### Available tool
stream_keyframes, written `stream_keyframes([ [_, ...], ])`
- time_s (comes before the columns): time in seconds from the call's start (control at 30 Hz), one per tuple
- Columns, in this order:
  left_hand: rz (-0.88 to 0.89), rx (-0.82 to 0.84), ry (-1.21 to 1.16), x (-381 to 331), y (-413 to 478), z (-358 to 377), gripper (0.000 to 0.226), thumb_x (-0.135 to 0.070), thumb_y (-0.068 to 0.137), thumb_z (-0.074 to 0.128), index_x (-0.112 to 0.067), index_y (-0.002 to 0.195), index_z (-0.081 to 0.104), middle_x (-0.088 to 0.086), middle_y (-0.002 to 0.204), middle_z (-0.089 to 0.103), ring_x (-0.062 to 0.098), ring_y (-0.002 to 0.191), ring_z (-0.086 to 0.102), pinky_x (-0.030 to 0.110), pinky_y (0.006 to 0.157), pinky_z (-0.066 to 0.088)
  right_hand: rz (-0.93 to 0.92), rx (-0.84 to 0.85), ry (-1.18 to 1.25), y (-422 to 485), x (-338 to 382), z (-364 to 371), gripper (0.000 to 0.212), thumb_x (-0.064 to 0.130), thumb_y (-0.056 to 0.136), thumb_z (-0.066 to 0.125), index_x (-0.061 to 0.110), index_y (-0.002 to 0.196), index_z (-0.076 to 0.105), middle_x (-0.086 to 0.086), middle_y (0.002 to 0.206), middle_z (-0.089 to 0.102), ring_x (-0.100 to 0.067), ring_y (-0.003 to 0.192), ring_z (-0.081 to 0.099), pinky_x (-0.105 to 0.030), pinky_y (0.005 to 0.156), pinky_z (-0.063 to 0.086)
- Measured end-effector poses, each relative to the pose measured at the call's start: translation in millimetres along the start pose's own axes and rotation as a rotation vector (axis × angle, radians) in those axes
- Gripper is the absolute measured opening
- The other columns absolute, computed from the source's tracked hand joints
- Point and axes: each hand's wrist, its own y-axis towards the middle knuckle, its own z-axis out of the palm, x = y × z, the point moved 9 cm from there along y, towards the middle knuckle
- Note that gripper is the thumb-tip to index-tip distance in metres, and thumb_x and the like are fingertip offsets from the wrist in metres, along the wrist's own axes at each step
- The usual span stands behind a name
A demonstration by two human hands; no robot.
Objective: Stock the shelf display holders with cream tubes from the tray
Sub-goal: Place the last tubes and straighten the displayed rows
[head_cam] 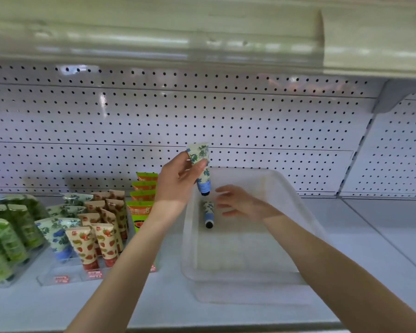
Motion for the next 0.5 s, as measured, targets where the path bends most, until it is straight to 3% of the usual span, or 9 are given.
stream_keyframes([
  [0.1, 0.009, 0.018, -0.063, -0.8, -4.4, -1.4, 0.014, -0.008, 0.090, 0.056, -0.021, 0.085, 0.060, -0.015, 0.079, 0.069, -0.004, 0.074, 0.063, 0.018, 0.070, 0.053, 0.072, -0.065, -0.069, 5.0, -19.3, 4.4, 0.055, 0.011, 0.089, 0.062, 0.004, 0.135, 0.033, -0.013, 0.123, 0.052, -0.027, 0.108, 0.057, -0.037, 0.087, 0.050],
  [0.27, 0.013, 0.024, -0.108, -2.7, -12.0, -6.3, 0.013, -0.006, 0.090, 0.055, -0.017, 0.085, 0.059, -0.005, 0.082, 0.066, -0.001, 0.072, 0.061, 0.023, 0.071, 0.054, 0.074, -0.087, -0.214, 19.9, -31.1, 24.8, 0.069, 0.018, 0.082, 0.072, 0.007, 0.136, 0.031, -0.014, 0.124, 0.054, -0.019, 0.089, 0.057, -0.023, 0.062, 0.050],
  [0.37, -0.004, 0.015, -0.118, 0.7, -14.2, -9.6, 0.013, -0.007, 0.090, 0.056, -0.019, 0.085, 0.061, -0.010, 0.079, 0.067, 0.002, 0.074, 0.062, 0.031, 0.074, 0.056, 0.104, -0.102, -0.232, 27.2, -38.7, 25.7, 0.053, 0.015, 0.078, 0.074, 0.006, 0.122, 0.046, -0.013, 0.108, 0.060, -0.017, 0.077, 0.059, -0.025, 0.062, 0.052],
  [0.43, -0.025, 0.013, -0.127, 3.7, -15.1, -10.3, 0.014, -0.007, 0.090, 0.056, -0.020, 0.085, 0.061, -0.015, 0.075, 0.068, 0.001, 0.074, 0.063, 0.032, 0.075, 0.056, 0.134, -0.068, -0.184, 28.8, -41.5, 23.9, 0.029, 0.010, 0.078, 0.073, 0.001, 0.101, 0.057, -0.015, 0.092, 0.059, -0.015, 0.064, 0.058, -0.023, 0.058, 0.052],
  [0.5, -0.030, 0.012, -0.134, 3.9, -15.7, -9.8, 0.015, -0.007, 0.089, 0.056, -0.021, 0.087, 0.061, -0.015, 0.076, 0.068, 0.001, 0.074, 0.063, 0.030, 0.074, 0.056, 0.188, -0.009, -0.083, 23.9, -42.6, 22.7, 0.019, 0.004, 0.079, 0.071, 0.000, 0.094, 0.060, -0.016, 0.088, 0.060, -0.015, 0.065, 0.059, -0.019, 0.057, 0.052],
])
